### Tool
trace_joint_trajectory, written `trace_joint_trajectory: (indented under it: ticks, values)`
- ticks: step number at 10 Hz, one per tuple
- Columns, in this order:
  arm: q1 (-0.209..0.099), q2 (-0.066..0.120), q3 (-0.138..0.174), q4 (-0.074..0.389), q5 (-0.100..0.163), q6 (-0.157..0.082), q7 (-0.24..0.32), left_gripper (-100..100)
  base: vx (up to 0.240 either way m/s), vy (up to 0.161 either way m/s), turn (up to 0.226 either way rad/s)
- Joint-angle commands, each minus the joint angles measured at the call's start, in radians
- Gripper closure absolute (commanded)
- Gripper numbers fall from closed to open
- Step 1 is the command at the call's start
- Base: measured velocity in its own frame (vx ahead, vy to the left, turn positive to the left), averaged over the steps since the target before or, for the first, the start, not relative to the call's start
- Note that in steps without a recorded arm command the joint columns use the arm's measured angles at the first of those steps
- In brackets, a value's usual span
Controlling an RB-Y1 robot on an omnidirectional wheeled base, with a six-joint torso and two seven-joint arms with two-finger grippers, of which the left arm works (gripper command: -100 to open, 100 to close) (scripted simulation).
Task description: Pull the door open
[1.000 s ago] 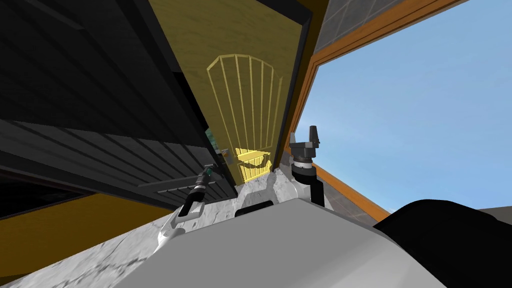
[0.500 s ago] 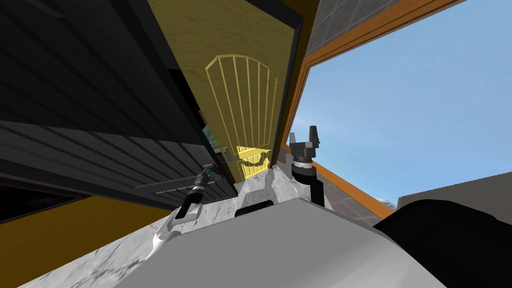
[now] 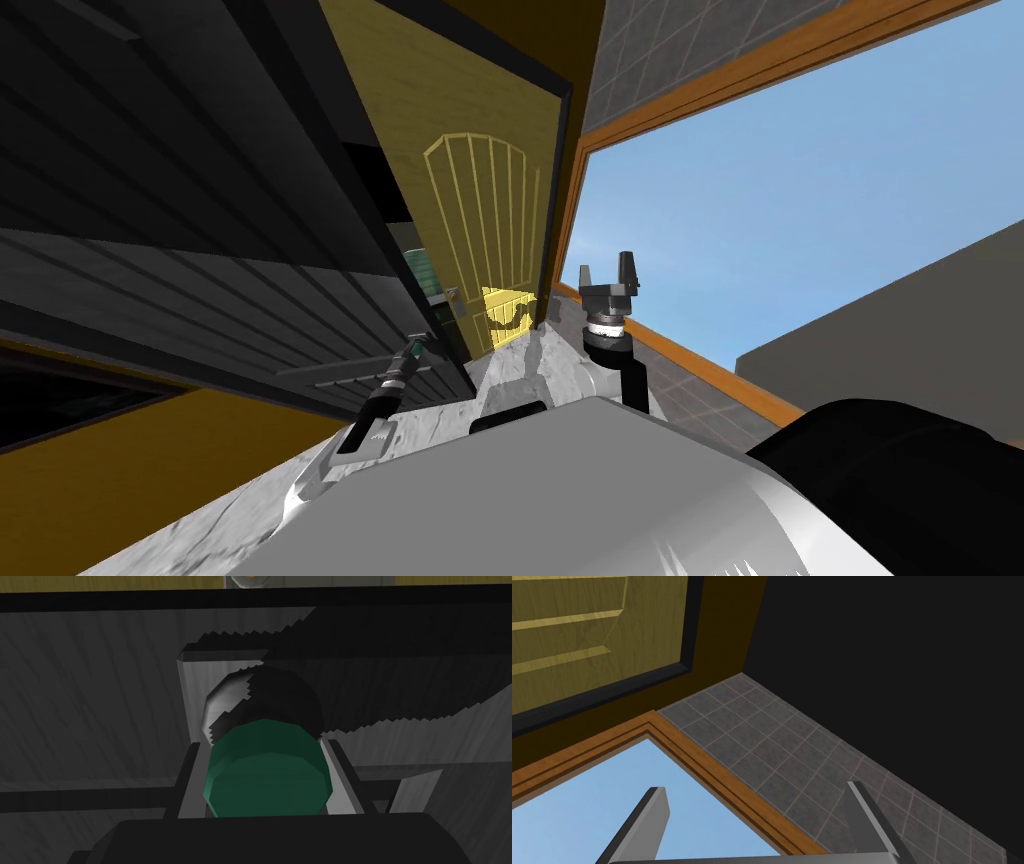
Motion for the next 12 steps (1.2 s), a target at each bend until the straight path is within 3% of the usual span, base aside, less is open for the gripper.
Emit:
trace_joint_trajectory:
  ticks: [1,2,3,8,9,10,12]
  values:
    - [0.015,0.023,-0.021,-0.011,0.001,-0.019,0.023,100,-0.198,0.158,-0.174]
    - [0.010,0.014,-0.014,-0.005,0.000,-0.011,0.014,100,-0.082,0.065,-0.048]
    - [0.033,0.039,-0.032,-0.011,0.000,-0.039,0.035,100,-0.184,0.075,-0.150]
    - [0.092,0.121,-0.069,-0.033,0.002,-0.124,0.092,100,-0.221,0.109,-0.143]
    - [0.100,0.132,-0.074,-0.036,0.002,-0.135,0.100,100,-0.240,0.105,-0.148]
    - [0.092,0.124,-0.068,-0.032,0.002,-0.124,0.092,100,-0.107,0.039,-0.021]
    - [0.106,0.147,-0.081,-0.025,0.000,-0.155,0.110,100,-0.196,0.088,-0.141]
